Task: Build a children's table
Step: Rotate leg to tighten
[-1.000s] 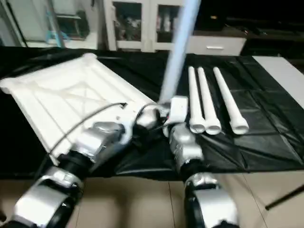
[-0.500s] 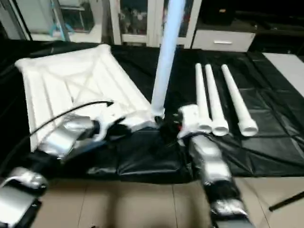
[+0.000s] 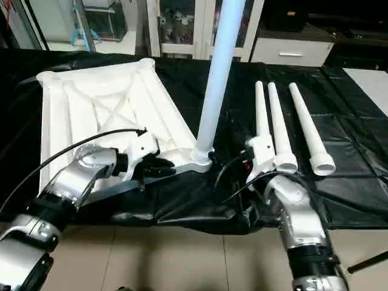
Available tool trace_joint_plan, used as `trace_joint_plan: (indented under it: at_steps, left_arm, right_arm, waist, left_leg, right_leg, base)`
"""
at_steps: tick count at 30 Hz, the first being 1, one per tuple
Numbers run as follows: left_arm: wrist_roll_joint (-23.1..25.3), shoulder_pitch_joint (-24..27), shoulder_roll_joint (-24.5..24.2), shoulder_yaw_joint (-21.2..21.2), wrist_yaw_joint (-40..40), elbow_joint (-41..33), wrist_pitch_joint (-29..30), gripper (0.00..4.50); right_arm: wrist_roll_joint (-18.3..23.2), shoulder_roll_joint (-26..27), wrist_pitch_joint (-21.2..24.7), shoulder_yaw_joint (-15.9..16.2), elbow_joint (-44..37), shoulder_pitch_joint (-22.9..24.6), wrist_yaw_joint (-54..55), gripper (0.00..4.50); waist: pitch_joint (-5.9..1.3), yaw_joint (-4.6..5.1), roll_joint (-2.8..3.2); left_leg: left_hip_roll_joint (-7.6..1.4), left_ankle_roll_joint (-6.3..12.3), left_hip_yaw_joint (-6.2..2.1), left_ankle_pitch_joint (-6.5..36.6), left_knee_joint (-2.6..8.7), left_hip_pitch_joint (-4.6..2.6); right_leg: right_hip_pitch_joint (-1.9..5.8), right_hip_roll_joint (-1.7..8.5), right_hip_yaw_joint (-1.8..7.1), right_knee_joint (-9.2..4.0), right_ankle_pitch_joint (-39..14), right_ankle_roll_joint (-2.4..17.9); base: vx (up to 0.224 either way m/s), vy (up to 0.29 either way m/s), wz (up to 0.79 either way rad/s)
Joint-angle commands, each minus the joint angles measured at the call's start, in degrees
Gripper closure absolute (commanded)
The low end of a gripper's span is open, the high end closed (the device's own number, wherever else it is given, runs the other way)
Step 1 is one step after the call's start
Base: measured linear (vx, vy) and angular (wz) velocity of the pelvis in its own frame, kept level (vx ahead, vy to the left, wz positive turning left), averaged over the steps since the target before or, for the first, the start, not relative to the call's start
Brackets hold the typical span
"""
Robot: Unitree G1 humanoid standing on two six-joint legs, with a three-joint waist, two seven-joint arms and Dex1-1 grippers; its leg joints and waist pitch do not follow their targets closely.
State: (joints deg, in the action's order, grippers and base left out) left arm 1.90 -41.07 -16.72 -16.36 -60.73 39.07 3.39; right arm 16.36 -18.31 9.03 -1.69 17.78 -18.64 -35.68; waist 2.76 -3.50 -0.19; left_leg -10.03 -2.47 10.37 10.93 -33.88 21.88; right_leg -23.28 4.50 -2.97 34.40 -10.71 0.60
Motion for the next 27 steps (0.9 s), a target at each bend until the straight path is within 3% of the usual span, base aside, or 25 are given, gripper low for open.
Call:
trace_joint_plan:
  at_steps: [1, 8, 13, 17, 20, 27]
  left_arm:
    - [0.45, -1.5, 0.66, -0.62, 0.48, 2.36, -1.25, 3.63]
    - [2.92, -2.77, 1.12, -1.78, 1.98, 6.62, -2.35, 3.63]
    - [3.74, -3.59, 1.77, -1.47, 4.36, 9.47, -3.73, 3.63]
    - [1.39, -3.98, 1.97, 0.11, 2.07, 8.25, -1.84, 3.24]
    - [1.49, -4.04, 1.66, 0.53, 3.07, 7.85, -3.86, 3.0]
    - [1.54, -4.73, 2.08, 1.31, 4.38, 9.75, -5.02, 3.0]
  right_arm:
    - [0.5, -0.34, 1.55, 0.59, -1.9, 0.45, -1.05, 0.29]
    - [0.09, -0.47, 2.47, 0.61, -2.65, 0.04, -1.28, 0.29]
    - [0.46, -0.56, 3.66, 0.63, -3.98, -0.02, -1.31, 0.29]
    - [0.5, -0.55, 4.07, 0.43, -4.51, 0.2, -1.64, 0.29]
    - [0.81, -0.65, 4.42, 0.33, -4.99, 0.43, -1.96, 0.29]
    - [0.92, -0.71, 5.33, 0.55, -6.08, 0.96, -2.61, 0.29]
  waist:
    - [-3.86, 0.01, -0.01]
    - [-3.89, 0.08, 0.0]
    - [-3.43, 0.11, -0.05]
    - [-3.29, 0.07, -0.13]
    - [-3.42, 0.09, -0.25]
    - [-3.79, -0.02, -0.04]
  left_leg:
    - [-3.17, 5.34, -0.73, 5.37, 3.63, -1.24]
    - [-3.15, 4.84, -0.83, 6.33, 3.57, -1.25]
    - [-3.11, 2.98, -0.87, 11.05, 3.89, -1.39]
    - [-3.14, 1.46, -0.94, 13.23, 4.13, -1.56]
    - [-3.08, 1.63, -0.96, 12.35, 4.07, -1.4]
    - [-3.05, 3.63, -0.91, 7.9, 3.66, -1.28]
  right_leg:
    - [3.4, 4.08, 2.42, -2.69, 2.15, 16.06]
    - [3.43, 4.04, 2.4, -2.76, 1.43, 16.04]
    - [3.3, 4.07, 2.49, -3.47, -5.22, 15.0]
    - [3.08, 4.13, 2.65, -3.93, -10.54, 13.55]
    - [3.13, 4.08, 2.64, -3.79, -9.43, 13.34]
    - [3.31, 4.05, 2.53, -2.98, -1.41, 15.12]
  base:
    - [0.0, 0.0, 0.0]
    - [0.0, 0.0, 0.0]
    - [0.0, 0.0, 0.0]
    - [0.0, 0.0, 0.0]
    - [0.0, 0.0, 0.0]
    - [0.0, 0.0, 0.0]
